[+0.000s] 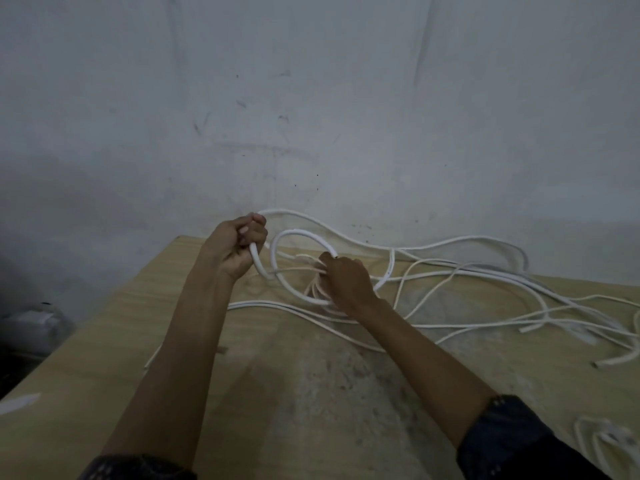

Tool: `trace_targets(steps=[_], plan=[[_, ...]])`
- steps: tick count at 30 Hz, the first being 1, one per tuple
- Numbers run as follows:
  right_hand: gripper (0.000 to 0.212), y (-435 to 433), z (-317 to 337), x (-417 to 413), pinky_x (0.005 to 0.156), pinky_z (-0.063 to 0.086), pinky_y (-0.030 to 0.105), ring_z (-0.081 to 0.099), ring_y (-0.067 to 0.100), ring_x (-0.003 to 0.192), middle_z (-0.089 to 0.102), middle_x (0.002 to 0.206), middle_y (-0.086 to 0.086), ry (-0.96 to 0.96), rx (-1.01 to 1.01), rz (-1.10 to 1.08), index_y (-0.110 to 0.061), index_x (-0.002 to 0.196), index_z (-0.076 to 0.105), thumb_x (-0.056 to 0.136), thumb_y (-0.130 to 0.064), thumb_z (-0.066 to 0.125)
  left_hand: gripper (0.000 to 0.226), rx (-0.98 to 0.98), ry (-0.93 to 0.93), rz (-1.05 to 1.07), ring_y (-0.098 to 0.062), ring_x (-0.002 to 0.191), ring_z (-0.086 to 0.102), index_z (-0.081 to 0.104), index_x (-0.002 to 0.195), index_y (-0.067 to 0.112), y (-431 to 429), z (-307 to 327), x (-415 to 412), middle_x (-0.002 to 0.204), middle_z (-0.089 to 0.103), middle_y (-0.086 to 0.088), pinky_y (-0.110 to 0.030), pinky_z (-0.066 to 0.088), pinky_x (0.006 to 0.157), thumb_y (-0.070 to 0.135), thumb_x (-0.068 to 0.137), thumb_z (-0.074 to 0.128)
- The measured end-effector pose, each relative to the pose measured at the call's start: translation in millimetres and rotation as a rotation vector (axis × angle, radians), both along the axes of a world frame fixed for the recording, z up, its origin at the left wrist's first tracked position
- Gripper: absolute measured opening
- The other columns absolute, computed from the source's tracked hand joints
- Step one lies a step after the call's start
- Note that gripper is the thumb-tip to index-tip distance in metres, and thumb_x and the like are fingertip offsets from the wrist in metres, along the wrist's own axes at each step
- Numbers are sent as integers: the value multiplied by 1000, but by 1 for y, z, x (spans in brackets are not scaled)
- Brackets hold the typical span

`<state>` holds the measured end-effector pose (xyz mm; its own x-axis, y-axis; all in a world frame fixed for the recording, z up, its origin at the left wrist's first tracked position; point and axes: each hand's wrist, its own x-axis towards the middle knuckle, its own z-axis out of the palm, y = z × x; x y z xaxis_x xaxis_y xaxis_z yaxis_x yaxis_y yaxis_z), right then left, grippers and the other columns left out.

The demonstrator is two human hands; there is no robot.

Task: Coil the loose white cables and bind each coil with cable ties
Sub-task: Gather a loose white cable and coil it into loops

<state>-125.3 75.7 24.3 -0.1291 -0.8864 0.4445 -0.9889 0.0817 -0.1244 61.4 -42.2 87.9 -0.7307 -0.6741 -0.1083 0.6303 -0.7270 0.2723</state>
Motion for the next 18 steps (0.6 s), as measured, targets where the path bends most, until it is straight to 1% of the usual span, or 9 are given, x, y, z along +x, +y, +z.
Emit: trace_targets(steps=[2, 3, 4, 7, 8, 10, 13, 15, 18], plan=[[45, 0, 0, -1, 80, 46, 42, 67, 37, 90, 73, 95, 14, -139, 73, 69, -15, 103, 64, 94, -54, 44, 27, 15, 48, -30, -11, 31, 36, 52, 72, -1, 2, 6, 3, 49, 38, -3, -17, 28, 30, 1, 97, 40], [52, 2, -3, 1, 80, 49, 42, 67, 36, 90, 73, 94, 10, -188, 87, 109, -18, 103, 66, 90, -63, 41, 16, 3, 45, -24, -11, 31, 36, 51, 74, 0, 4, 9, 3, 50, 38, -3, -18, 28, 30, -6, 88, 47], [52, 3, -6, 2, 81, 49, 42, 67, 32, 89, 73, 94, 5, -196, 105, 147, -22, 103, 66, 87, -66, 44, 12, -8, 42, -10, -11, 31, 36, 50, 76, 1, 7, 10, 3, 50, 39, -4, -18, 28, 29, -11, 79, 53], [49, 7, -15, 3, 73, 34, 35, 63, 23, 86, 66, 89, -7, -33, 111, 188, -28, 94, 61, 79, -74, 56, 33, 2, 106, -54, -13, 32, 36, 49, 79, 1, 8, 11, 8, 50, 43, -9, -21, 30, 28, -23, 61, 62], [49, 6, -16, 3, 73, 31, 35, 63, 24, 88, 67, 91, -6, 39, 99, 178, -27, 96, 61, 80, -73, 56, 35, 17, 135, -91, -13, 33, 35, 49, 80, 0, 7, 12, 10, 50, 43, -11, -24, 31, 28, -27, 61, 62], [41, -1, -20, 6, 81, 34, 40, 65, 29, 100, 70, 105, -1, 112, 107, 158, -22, 111, 60, 89, -56, 57, 30, 50, 146, -154, -13, 37, 32, 50, 83, -2, 5, 15, 15, 52, 43, -12, -28, 32, 28, -27, 68, 58], [31, -11, -25, 11, 93, 32, 43, 60, 31, 112, 69, 119, 5, 77, 134, 118, -19, 122, 59, 94, -32, 56, 18, 41, 164, -245, -11, 45, 31, 52, 83, -9, 5, 19, 17, 58, 37, -3, -31, 34, 33, -25, 77, 57], [32, -14, -27, 10, 95, 32, 43, 56, 31, 117, 66, 124, 6, 53, 95, 110, -19, 124, 60, 93, -30, 58, 16, 23, 174, -261, -11, 46, 31, 53, 83, -10, 9, 22, 17, 59, 38, -3, -29, 34, 34, -24, 78, 58], [45, -14, -26, 11, 100, 33, 44, 53, 31, 123, 61, 128, 7, -26, 99, 132, -19, 130, 59, 90, -40, 65, 31, -67, 153, -201, -11, 39, 34, 52, 86, -4, 17, 24, 14, 59, 43, -7, -23, 32, 32, -22, 67, 69]])
